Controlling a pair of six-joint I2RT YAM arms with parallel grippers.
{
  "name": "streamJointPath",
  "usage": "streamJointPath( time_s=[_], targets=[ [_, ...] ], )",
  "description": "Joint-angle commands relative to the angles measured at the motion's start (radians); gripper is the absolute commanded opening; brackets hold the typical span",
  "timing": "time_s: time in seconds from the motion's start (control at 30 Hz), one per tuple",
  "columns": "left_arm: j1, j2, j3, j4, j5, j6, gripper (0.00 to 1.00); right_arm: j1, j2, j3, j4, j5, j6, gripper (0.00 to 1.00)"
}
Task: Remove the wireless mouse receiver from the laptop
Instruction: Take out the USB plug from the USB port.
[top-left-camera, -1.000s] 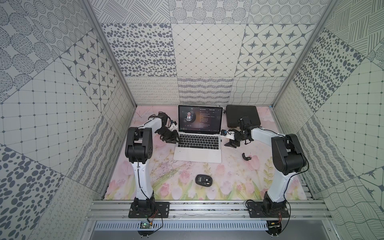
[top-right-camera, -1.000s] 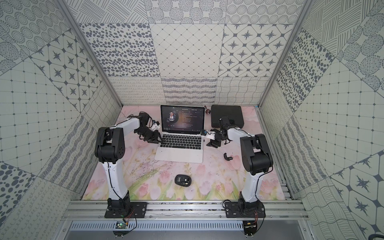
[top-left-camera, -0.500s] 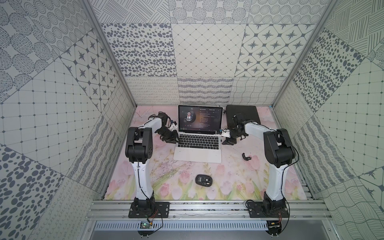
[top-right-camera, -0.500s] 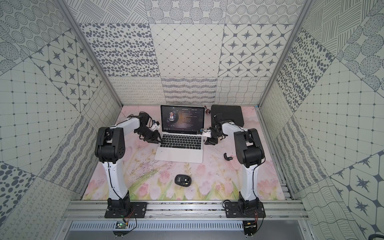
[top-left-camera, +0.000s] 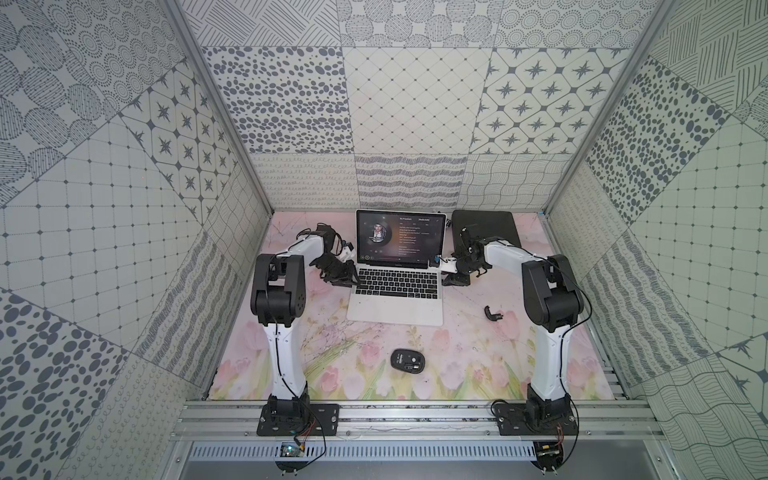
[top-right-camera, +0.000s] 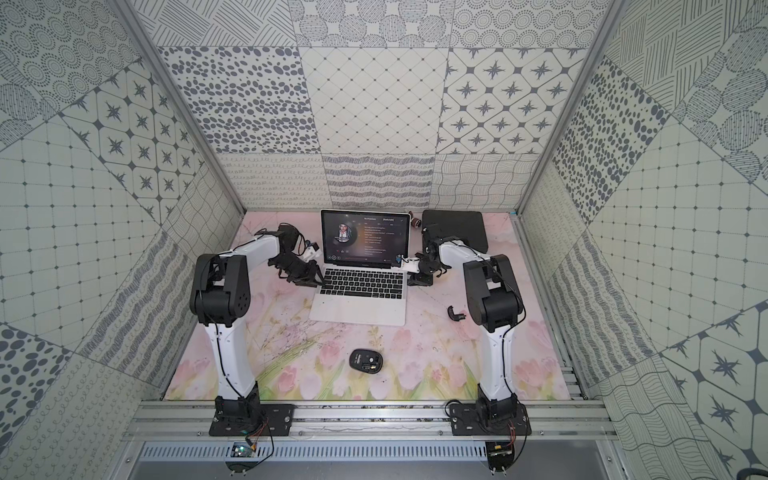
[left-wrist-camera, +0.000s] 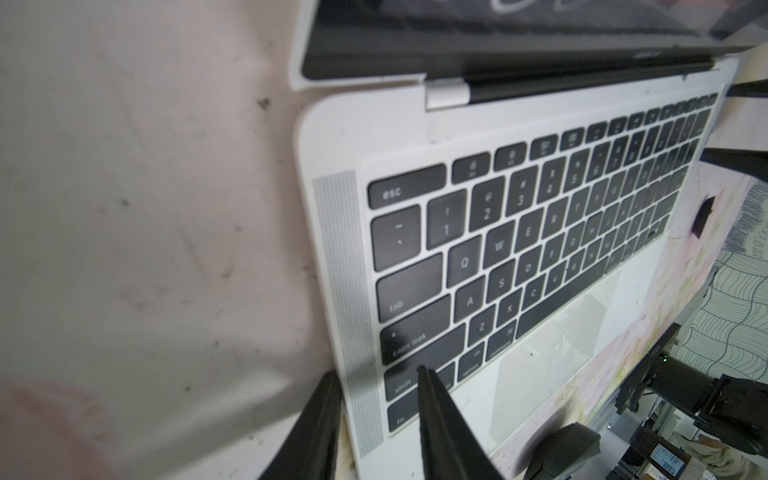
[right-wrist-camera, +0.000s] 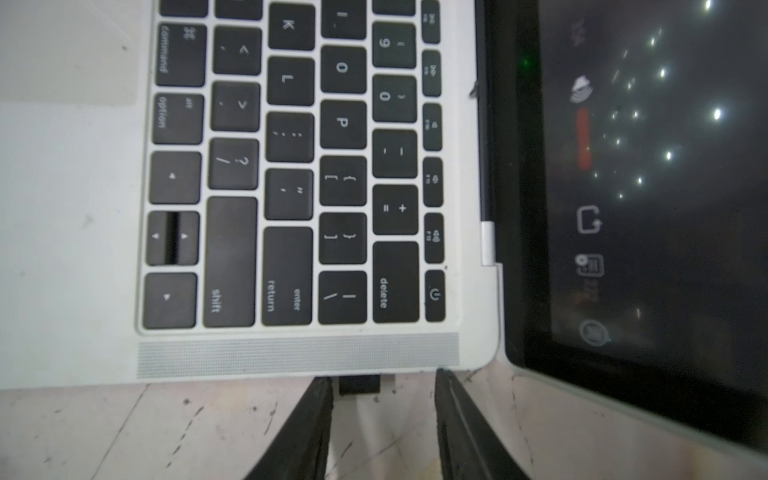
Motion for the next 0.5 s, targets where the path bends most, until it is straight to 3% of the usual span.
streamJointPath(
  time_s=[0.0,0.2,0.47],
  targets=[
    [-0.014,0.042,-0.021,-0.031,-0.198,0.020,0.35,0.019,0.045,0.016,-0.024,0.051,0.062,0.48],
    [-0.014,0.045,-0.016,-0.034,-0.199,0.017,0.35,0.030,0.040,0.004,-0.049,0.095,0.084,0.51],
    [-0.014,0.043,-0.014,-0.033,-0.199,0.017,0.35,0.045,0.097,0.127,-0.241,0.129,0.056,0.50]
  ],
)
